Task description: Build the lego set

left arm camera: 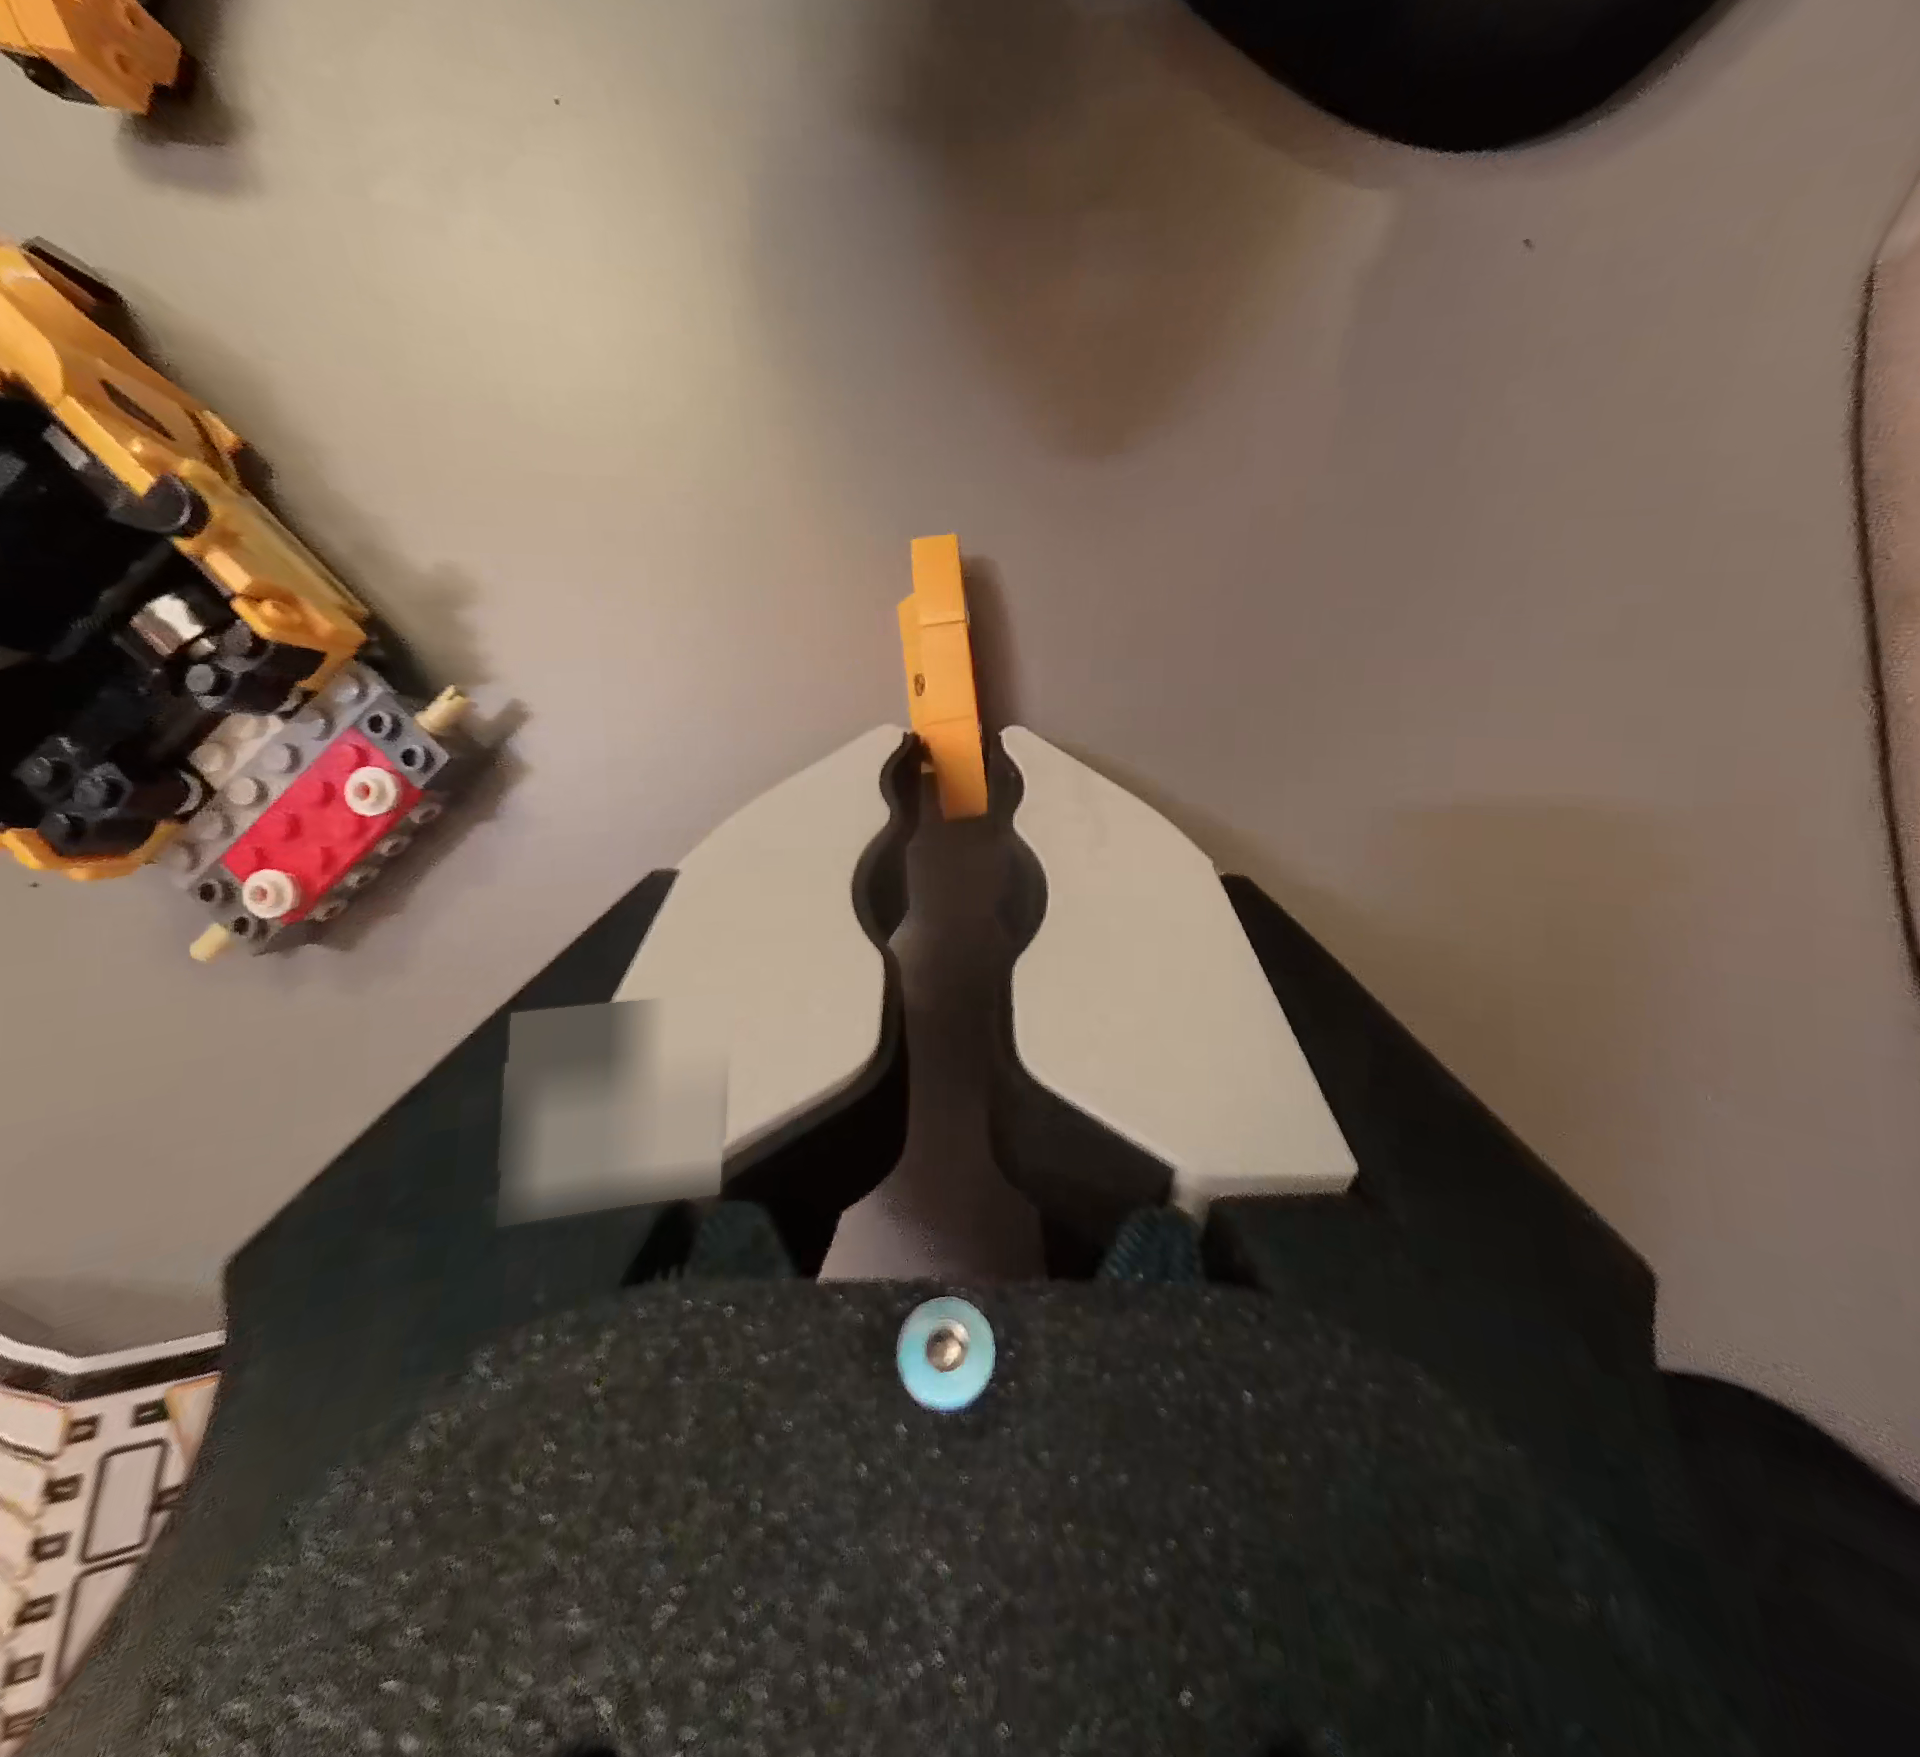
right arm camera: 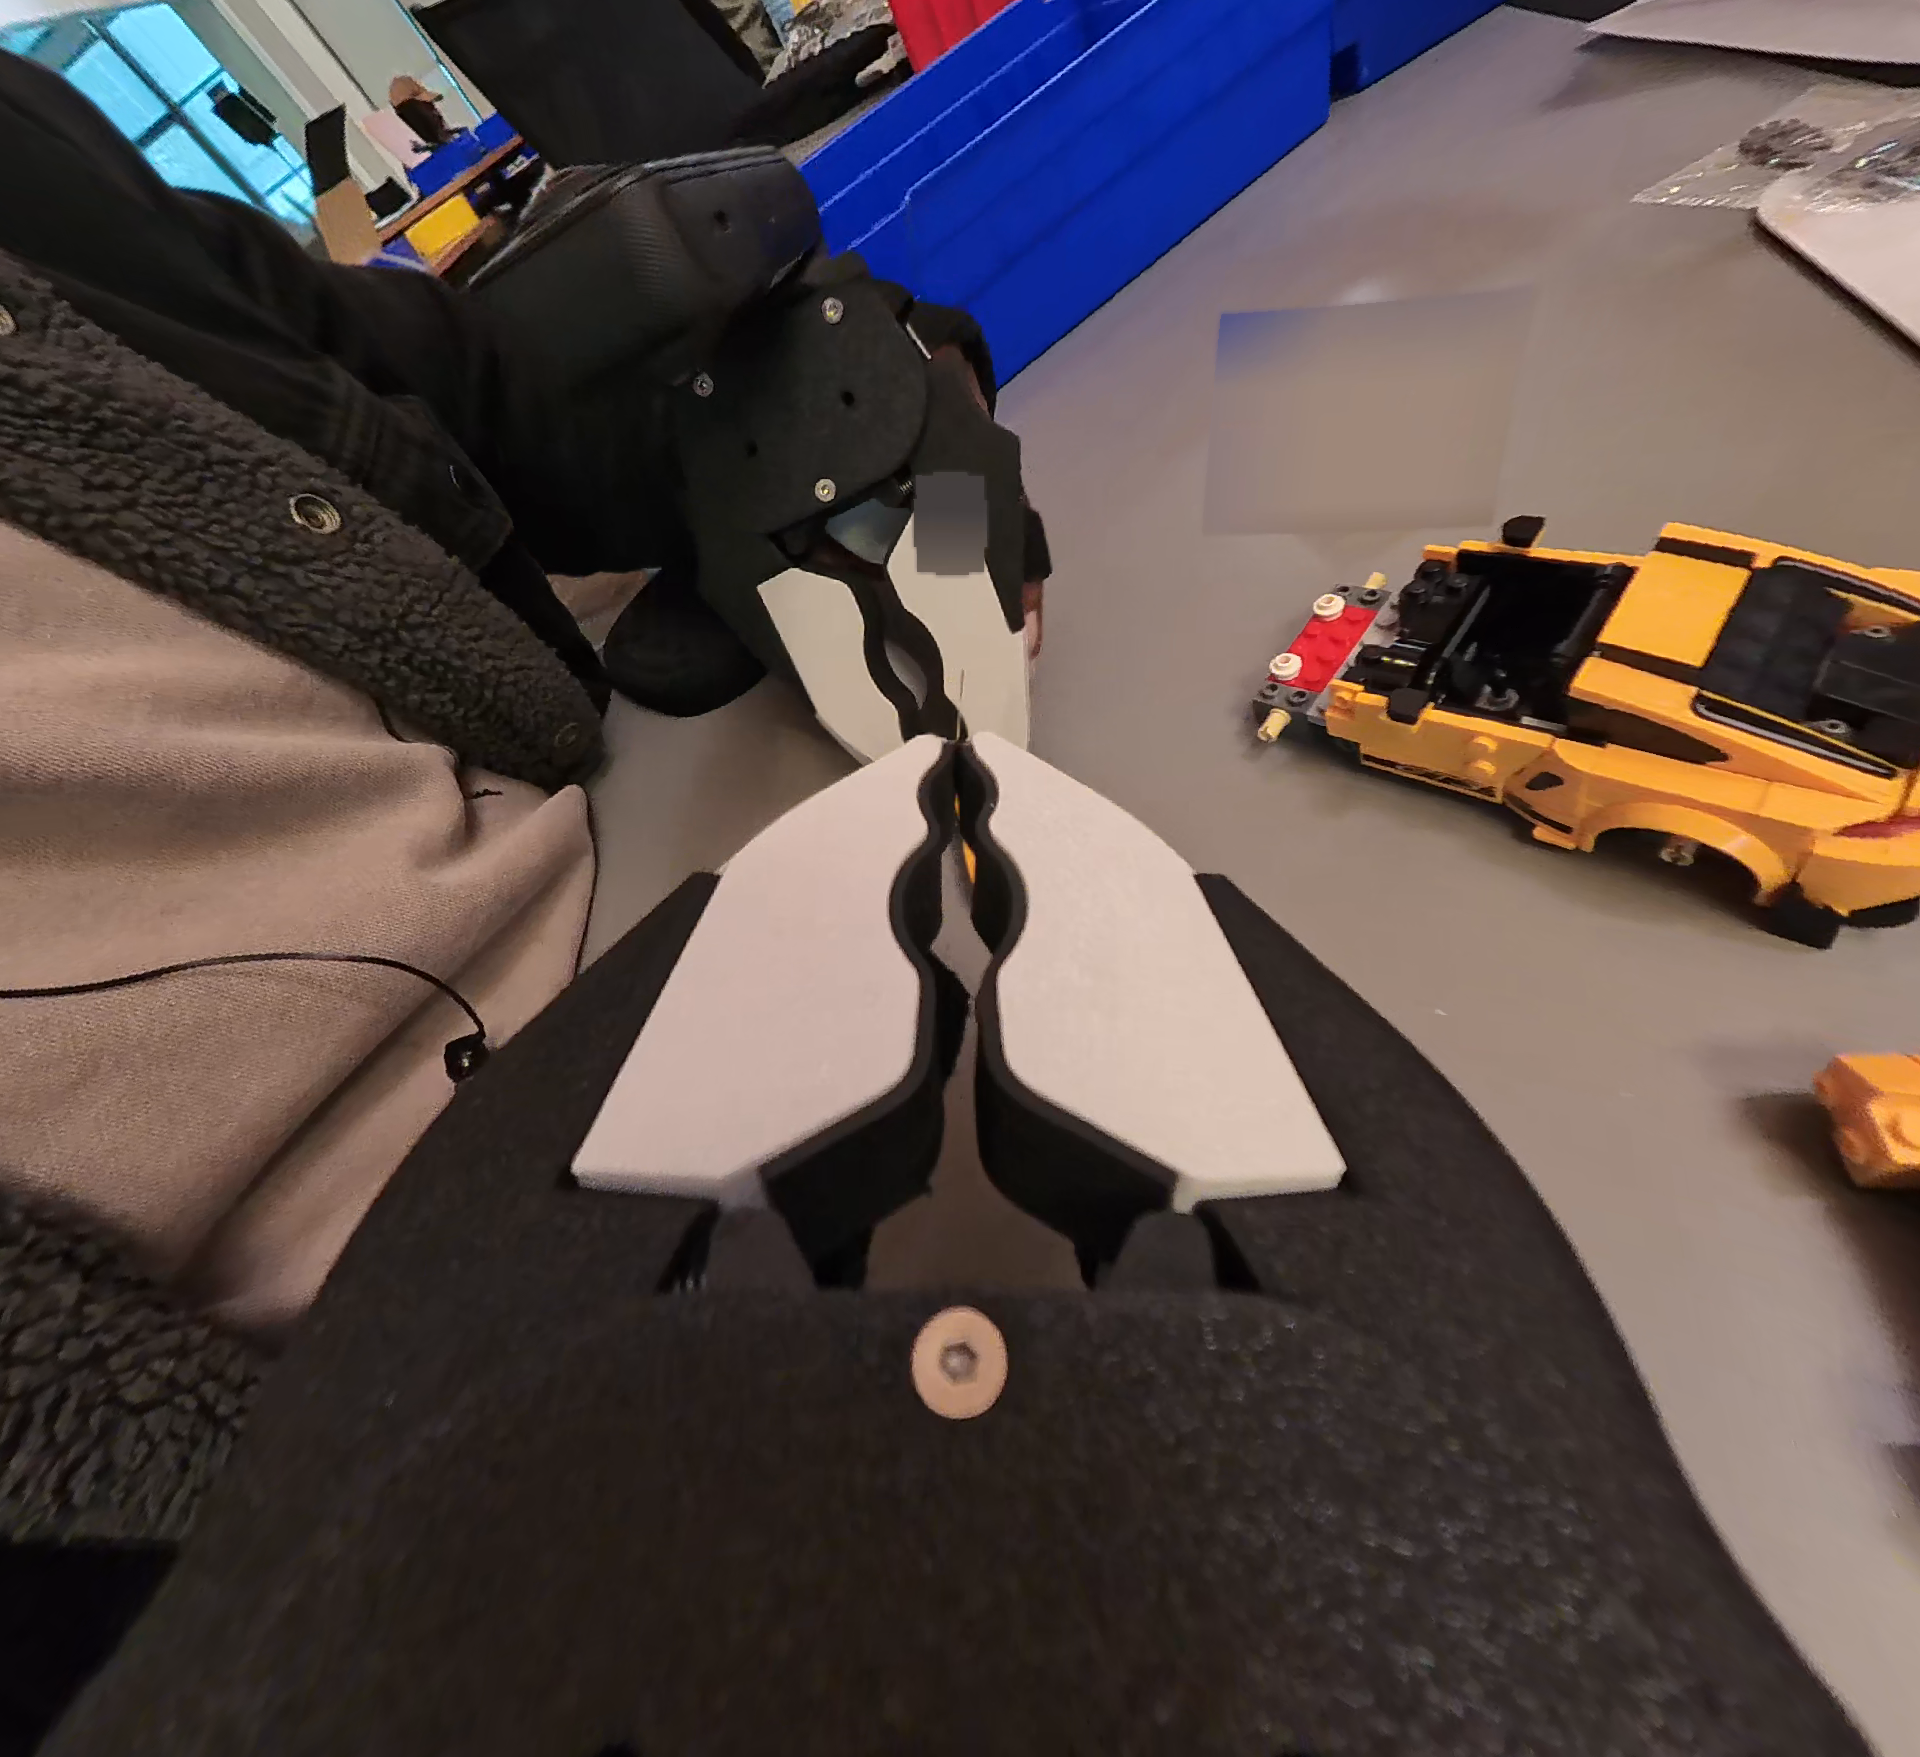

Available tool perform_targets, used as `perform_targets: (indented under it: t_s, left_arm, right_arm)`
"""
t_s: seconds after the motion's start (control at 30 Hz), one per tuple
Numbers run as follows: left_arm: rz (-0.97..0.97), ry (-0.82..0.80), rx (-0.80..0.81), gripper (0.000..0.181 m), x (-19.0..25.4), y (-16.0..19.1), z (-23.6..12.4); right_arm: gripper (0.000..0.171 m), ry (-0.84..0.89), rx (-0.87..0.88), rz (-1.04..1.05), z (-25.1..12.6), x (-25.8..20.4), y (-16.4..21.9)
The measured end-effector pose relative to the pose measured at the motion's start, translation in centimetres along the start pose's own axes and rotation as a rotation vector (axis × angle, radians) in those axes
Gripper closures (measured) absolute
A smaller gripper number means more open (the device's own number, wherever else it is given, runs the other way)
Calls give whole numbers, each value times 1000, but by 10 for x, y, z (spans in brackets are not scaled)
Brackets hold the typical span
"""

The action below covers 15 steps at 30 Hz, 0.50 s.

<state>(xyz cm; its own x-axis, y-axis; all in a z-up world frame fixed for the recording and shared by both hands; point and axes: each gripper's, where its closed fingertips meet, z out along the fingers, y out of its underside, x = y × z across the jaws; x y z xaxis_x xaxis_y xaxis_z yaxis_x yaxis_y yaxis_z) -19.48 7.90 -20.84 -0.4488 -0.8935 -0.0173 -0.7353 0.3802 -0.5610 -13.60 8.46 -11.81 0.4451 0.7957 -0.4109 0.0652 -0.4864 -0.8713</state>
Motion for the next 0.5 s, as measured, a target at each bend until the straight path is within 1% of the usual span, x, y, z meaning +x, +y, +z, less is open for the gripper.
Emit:
perform_targets:
  t_s: [0.07,0.13,0.23,0.33,0.5]
  left_arm:
    - [-13,2,31,167,4,-3,1]
    - [-30,3,69,159,6,-6,-1]
    - [-68,29,151,155,10,-14,-10]
    - [-90,10,216,152,7,-16,-21]
    - [-84,-17,257,154,4,-5,-29]
  right_arm:
    - [171,-9,-12,-4,2,-3,2]
    - [171,-19,-22,-7,4,-5,3]
    - [171,-29,-33,-5,7,-7,6]
    - [171,-31,-46,3,10,-6,8]
    - [171,-23,-63,27,14,-4,11]
